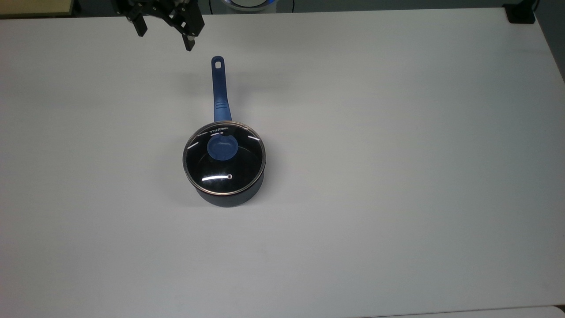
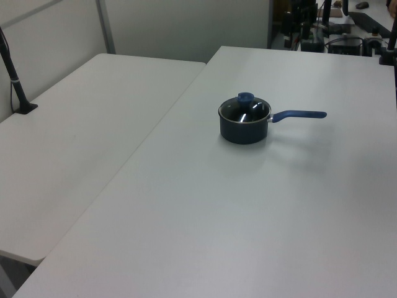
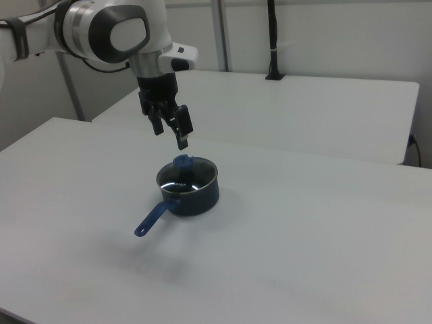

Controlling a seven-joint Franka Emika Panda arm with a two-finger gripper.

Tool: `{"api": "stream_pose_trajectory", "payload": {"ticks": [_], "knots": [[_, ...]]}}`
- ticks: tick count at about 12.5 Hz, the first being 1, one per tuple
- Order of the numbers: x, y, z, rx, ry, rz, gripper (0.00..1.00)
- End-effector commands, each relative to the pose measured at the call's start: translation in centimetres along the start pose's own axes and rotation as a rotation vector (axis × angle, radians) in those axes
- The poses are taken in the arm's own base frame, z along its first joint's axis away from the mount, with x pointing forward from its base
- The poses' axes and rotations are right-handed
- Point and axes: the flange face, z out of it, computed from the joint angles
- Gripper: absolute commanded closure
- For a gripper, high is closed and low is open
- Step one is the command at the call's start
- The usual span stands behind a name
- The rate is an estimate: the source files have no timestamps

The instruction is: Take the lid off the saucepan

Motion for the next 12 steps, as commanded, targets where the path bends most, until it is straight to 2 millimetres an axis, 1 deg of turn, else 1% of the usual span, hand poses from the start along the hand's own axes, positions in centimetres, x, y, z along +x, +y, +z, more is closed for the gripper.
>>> {"api": "stream_pose_trajectory", "payload": {"ticks": [1, 7, 10, 12], "knots": [[-0.78, -0.42, 0.29, -0.009, -0.063, -0.018, 0.00], [-1.09, 0.07, 0.10, -0.019, -0.082, -0.030, 0.00], [-0.90, -0.04, 0.29, -0.020, -0.077, -0.032, 0.00], [-0.64, -0.22, 0.76, -0.011, -0.080, -0.032, 0.00]]}}
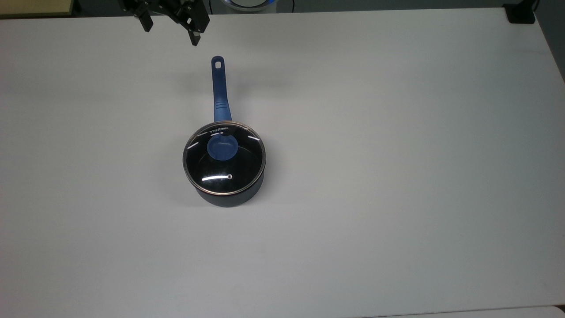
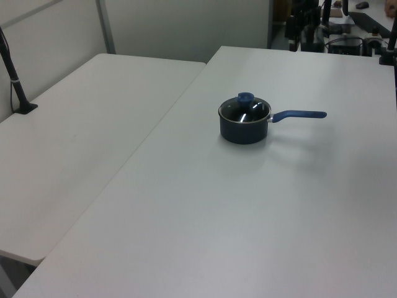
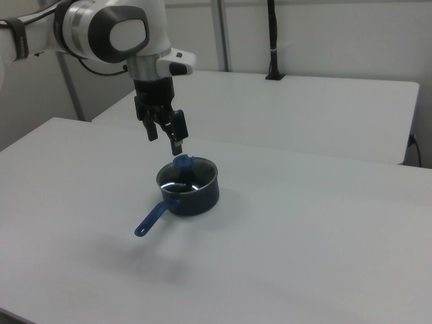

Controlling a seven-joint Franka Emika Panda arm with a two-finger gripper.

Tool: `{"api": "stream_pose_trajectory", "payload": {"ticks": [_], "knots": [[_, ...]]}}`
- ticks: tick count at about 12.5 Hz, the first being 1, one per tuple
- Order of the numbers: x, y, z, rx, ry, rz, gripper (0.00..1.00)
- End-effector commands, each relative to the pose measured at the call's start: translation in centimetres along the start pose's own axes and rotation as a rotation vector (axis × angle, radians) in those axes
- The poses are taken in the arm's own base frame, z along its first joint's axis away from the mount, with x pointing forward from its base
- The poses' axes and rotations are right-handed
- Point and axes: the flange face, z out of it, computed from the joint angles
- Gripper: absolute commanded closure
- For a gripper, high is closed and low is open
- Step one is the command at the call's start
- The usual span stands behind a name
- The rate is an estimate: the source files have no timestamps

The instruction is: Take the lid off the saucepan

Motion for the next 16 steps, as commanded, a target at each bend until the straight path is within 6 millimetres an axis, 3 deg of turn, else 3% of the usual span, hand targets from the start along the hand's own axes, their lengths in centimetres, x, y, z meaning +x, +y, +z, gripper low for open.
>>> {"api": "stream_pose_trajectory", "payload": {"ticks": [1, 3, 5, 6, 9, 11, 13, 16], "knots": [[1.0, -0.6, 1.3, -0.005, -0.007, -0.025, 0.00], [2.3, -2.9, 2.4, 0.001, 0.055, -0.056, 0.00], [4.4, -3.8, 4.9, -0.004, 0.082, -0.049, 0.00], [5.5, -5.2, 4.7, 0.008, 0.126, -0.062, 0.00], [6.9, -7.5, 7.5, 0.029, 0.145, -0.046, 0.00], [8.1, -10.5, 9.8, 0.029, 0.171, -0.010, 0.00], [9.6, -11.9, 11.5, 0.024, 0.167, 0.018, 0.00], [10.0, -13.8, 14.1, 0.010, 0.143, 0.005, 0.00]]}}
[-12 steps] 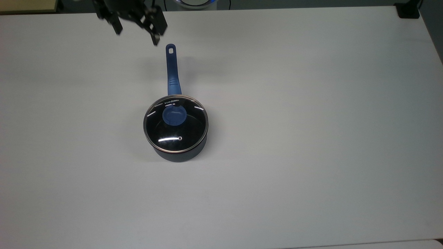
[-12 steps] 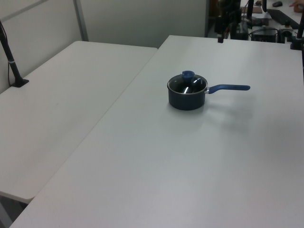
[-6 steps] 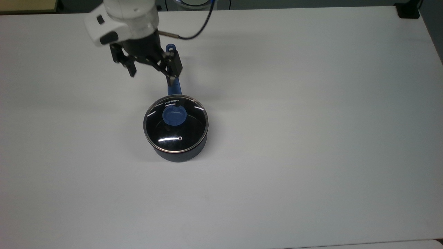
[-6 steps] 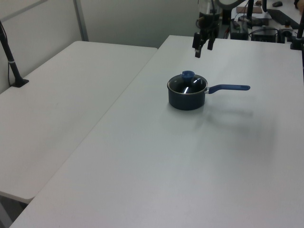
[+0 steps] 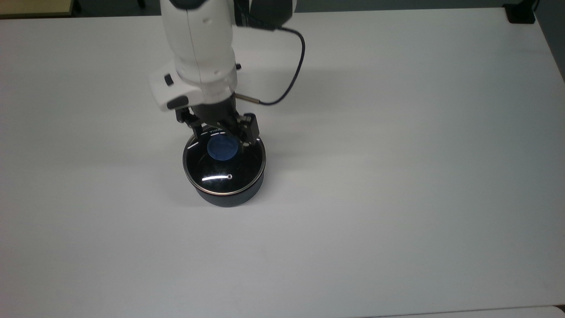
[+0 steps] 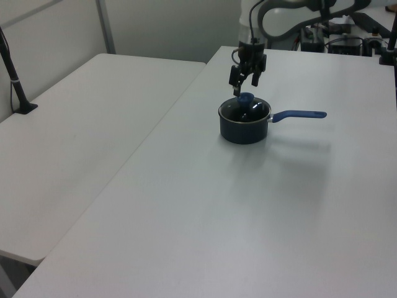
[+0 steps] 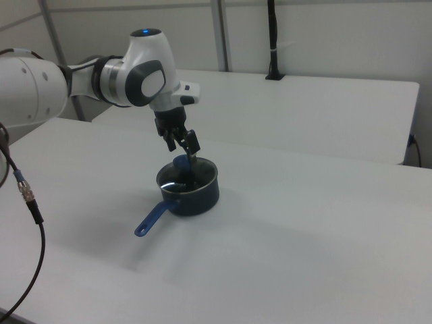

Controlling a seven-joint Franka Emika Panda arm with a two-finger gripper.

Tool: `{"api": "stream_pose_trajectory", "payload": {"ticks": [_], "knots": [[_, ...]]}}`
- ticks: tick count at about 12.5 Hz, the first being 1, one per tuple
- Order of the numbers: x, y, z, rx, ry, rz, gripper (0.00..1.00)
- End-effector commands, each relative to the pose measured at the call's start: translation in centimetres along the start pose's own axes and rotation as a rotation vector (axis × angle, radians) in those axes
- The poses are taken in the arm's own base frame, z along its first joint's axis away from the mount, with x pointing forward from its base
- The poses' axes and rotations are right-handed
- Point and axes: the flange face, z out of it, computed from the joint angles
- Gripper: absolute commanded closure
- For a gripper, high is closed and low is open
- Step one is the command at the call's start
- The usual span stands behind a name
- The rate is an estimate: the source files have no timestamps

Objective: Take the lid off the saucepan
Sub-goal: 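Move the gripper down over the blue knob of the glass lid, then close the gripper on the blue lid knob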

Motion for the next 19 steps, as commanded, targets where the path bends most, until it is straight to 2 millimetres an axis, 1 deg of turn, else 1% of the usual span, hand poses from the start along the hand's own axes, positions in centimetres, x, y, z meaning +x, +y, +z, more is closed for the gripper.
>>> {"api": "stream_pose_trajectory", "payload": {"ticks": [1, 2, 5, 7, 8, 9, 12, 15, 17, 18, 19], "knots": [[0.3, -2.1, 1.8, -0.003, -0.005, -0.004, 0.00], [0.3, -2.2, 2.1, -0.008, -0.008, -0.009, 0.00], [0.3, -2.2, 2.2, -0.016, -0.007, -0.019, 0.01], [0.4, -1.9, 2.1, -0.027, -0.004, -0.063, 0.12], [0.3, -1.9, 2.2, -0.028, -0.007, -0.091, 0.26], [0.4, -1.7, 2.1, -0.030, -0.005, -0.097, 0.33], [0.5, -1.4, 1.8, -0.049, 0.000, -0.117, 0.43], [0.5, -1.0, 1.0, -0.049, 0.005, -0.110, 0.45], [0.6, -0.5, -0.5, -0.042, 0.023, -0.107, 0.45], [0.6, -0.3, -0.9, -0.041, 0.028, -0.106, 0.45], [0.5, -0.2, -0.9, -0.044, 0.014, -0.105, 0.45]]}}
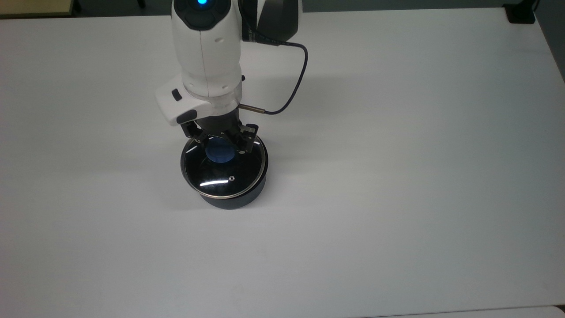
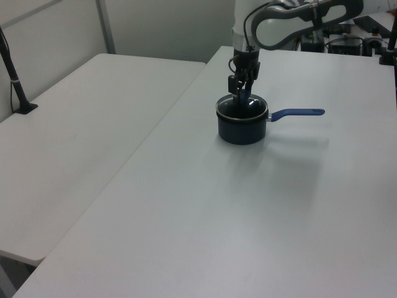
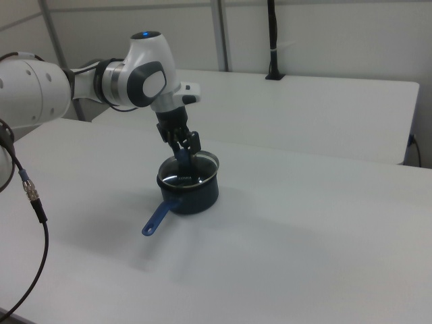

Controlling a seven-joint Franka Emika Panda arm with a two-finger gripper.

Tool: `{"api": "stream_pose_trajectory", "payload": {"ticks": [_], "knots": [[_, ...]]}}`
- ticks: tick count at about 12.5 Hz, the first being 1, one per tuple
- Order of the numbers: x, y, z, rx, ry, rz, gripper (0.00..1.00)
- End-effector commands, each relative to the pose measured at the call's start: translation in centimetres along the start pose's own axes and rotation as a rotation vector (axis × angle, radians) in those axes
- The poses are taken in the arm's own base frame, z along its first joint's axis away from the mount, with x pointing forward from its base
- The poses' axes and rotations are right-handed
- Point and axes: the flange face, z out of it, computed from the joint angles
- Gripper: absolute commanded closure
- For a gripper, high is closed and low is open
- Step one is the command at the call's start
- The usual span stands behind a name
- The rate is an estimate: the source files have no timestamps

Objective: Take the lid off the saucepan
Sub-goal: 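Close the gripper on the blue lid knob, then lift the glass lid off the pan and carry it beside the pan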

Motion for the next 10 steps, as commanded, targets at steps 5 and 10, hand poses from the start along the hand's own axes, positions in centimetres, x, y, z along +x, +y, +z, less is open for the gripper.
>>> {"api": "stream_pose_trajectory", "payload": {"ticks": [5, 10], "knots": [[-0.9, 1.1, -5.6, 0.002, -0.012, -0.040, 0.45], [-6.8, -5.1, -8.9, 0.030, -0.040, -0.149, 0.45]]}}
